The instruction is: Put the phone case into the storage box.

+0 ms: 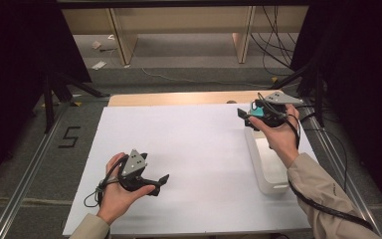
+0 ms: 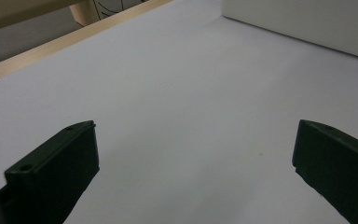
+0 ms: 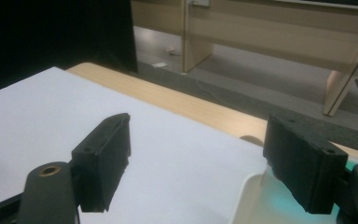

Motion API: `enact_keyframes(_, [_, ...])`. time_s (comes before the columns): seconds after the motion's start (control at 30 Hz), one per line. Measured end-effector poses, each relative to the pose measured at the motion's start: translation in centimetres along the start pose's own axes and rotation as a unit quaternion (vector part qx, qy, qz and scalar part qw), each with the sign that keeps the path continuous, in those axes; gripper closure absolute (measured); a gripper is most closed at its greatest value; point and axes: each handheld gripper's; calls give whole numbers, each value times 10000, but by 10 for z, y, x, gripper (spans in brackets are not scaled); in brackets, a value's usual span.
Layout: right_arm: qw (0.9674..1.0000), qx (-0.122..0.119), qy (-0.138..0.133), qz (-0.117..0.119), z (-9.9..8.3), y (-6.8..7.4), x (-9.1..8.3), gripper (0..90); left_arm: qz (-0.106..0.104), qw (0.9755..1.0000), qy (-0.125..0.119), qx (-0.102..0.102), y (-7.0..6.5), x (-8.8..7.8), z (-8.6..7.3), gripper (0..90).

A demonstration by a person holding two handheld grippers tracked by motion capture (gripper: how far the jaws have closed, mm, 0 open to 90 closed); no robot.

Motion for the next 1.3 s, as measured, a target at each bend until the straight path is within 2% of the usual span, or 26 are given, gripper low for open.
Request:
enact_keyframes(0.2, [9998, -125, -36, 146, -3, 11, -4, 241, 1, 10000, -2, -8, 0, 0, 0, 0])
enact_keyframes(0.4, [9993, -132, -38, 359, -6, 19, -8, 235, 2, 10000, 8, -6, 0, 0, 0, 0])
enact_keyframes(0.6, [9986, -55, -7, 518, -12, 23, -12, 235, 5, 10000, 8, -5, 0, 0, 0, 0])
enact_keyframes(1.1, [9964, -215, -19, 825, -18, 35, -25, 224, -3, 10000, -10, -12, -1, 0, 0, 0])
enact_keyframes(1.3, [9949, -142, 47, 996, -23, 37, -32, 218, 2, 10000, -4, -1, -1, 0, 0, 0])
Point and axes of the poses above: each handheld gripper's, and its own axes: x roughly forward along the jaws, z roughly out of its top, y roughly to its left, and after that the axes turned 4 degrees about z, right-handed
